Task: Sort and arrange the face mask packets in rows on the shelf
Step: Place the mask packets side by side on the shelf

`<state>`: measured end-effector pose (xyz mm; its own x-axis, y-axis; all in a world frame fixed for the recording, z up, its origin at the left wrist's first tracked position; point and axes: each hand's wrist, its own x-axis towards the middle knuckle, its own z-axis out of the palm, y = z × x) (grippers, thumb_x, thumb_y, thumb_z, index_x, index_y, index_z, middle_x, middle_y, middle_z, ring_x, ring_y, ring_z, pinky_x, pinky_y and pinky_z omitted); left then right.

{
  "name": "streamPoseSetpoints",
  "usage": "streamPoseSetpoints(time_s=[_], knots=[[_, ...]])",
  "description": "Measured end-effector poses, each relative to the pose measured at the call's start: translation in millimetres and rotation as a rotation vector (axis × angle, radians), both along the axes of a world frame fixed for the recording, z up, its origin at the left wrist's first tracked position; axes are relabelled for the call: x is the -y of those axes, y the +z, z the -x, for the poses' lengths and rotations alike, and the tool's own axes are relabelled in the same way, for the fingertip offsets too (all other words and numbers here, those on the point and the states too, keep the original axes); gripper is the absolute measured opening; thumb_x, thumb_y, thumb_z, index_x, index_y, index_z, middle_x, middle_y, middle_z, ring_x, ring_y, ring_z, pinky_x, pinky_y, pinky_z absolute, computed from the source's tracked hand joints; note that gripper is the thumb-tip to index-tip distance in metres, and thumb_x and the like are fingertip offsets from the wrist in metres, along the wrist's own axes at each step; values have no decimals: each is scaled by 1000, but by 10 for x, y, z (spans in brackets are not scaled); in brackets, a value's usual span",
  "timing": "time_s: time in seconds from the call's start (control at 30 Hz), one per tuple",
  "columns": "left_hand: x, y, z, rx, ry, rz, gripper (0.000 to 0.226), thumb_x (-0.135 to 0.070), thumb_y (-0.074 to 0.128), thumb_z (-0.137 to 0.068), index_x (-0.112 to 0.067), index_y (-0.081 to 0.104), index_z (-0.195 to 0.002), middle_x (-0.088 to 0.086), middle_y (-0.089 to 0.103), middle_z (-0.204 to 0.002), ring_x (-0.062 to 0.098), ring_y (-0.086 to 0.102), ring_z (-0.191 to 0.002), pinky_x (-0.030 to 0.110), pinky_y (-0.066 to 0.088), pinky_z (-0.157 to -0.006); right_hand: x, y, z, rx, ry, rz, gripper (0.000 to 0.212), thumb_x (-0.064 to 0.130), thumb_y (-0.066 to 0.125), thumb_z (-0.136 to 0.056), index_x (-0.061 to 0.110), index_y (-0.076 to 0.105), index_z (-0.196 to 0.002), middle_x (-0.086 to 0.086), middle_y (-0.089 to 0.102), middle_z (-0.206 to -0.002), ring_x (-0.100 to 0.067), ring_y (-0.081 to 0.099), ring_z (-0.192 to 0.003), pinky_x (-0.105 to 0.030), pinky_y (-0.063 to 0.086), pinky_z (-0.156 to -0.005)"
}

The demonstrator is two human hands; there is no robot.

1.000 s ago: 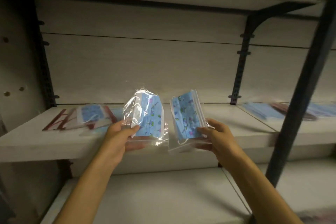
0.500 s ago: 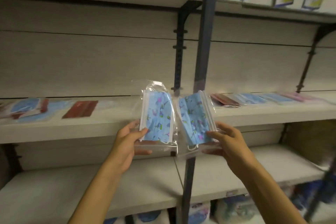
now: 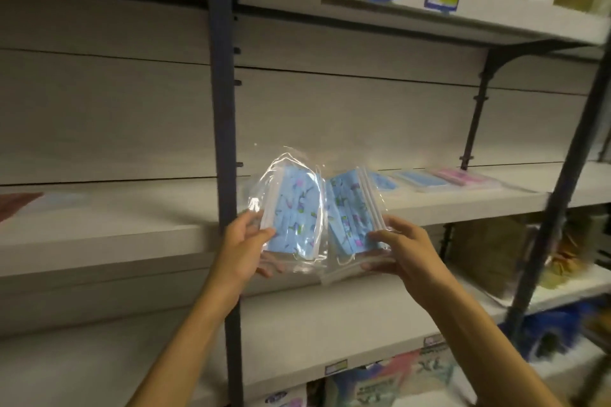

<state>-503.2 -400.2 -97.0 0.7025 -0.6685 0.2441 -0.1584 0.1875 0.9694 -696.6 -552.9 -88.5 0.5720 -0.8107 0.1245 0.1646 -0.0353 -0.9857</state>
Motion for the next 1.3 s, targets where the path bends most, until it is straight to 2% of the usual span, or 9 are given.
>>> streamPoseSetpoints(time_s=[0.17,0.37,0.57,0.7,0.8,0.9,1.03,1.13,1.3], knots=[[744,48,49,-5,81,0,32,-2,48,-92,-34,53,-98,5,68,-106,23,61,-47,26,40,-40,792,51,106,-41,12,25,22,-4,60,-89,1,67,-108,-21,73,-101,-36,73,-77,-34,59,-59],[1481,169,-21,-105,148,42,40,5,48,-90,-16,53,-124,13,66,-110,25,64,-49,25,49,-41,1766,132,151,-82,-25,54,23,-5,59,-87,-1,65,-108,-19,73,-101,-32,74,-79,-32,58,-62],[1947,332,23,-126,189,42,35,4,50,-91,-30,55,-97,9,67,-105,23,67,-51,29,48,-49,2599,178,-77,-151,-61,90,19,-6,59,-85,0,65,-102,-18,73,-97,-26,74,-71,-32,58,-64],[2229,393,-19,-121,262,7,24,1,52,-90,-18,54,-105,9,69,-109,25,67,-54,28,46,-46,3027,240,-313,-246,-70,160,16,-4,65,-83,6,65,-95,-11,71,-96,-23,70,-78,-28,57,-66],[2412,431,-16,-112,291,-1,26,0,52,-90,-14,53,-112,11,69,-110,27,67,-57,25,46,-45,3293,231,-500,-276,-69,206,14,-3,67,-80,10,67,-86,-15,73,-98,-30,71,-89,-42,59,-82],[2572,485,13,-114,314,14,26,1,52,-89,-14,53,-110,11,70,-106,28,66,-57,25,46,-47,3472,201,-674,-335,-50,262,20,1,67,-79,4,67,-99,-14,73,-98,-27,70,-85,-37,58,-74],[2782,549,39,-92,344,5,24,1,52,-89,-22,51,-97,6,70,-102,28,65,-56,26,45,-46,3599,144,-834,-528,-65,472,44,16,73,-81,4,54,-119,-12,66,-106,-30,65,-97,-46,54,-87],[2951,558,29,-78,350,-31,26,-2,52,-89,-25,51,-102,3,70,-102,28,66,-68,23,45,-45,3614,82,-853,-826,-115,858,61,37,75,-82,3,48,-126,-14,52,-124,-31,50,-114,-41,48,-90],[3232,572,45,-65,321,-141,28,-14,58,-77,-23,57,-104,5,72,-91,26,66,-64,22,36,-51,3730,67,-840,-843,-111,883,40,47,73,-80,8,68,-89,-7,65,-97,-27,59,-95,-36,50,-75]])
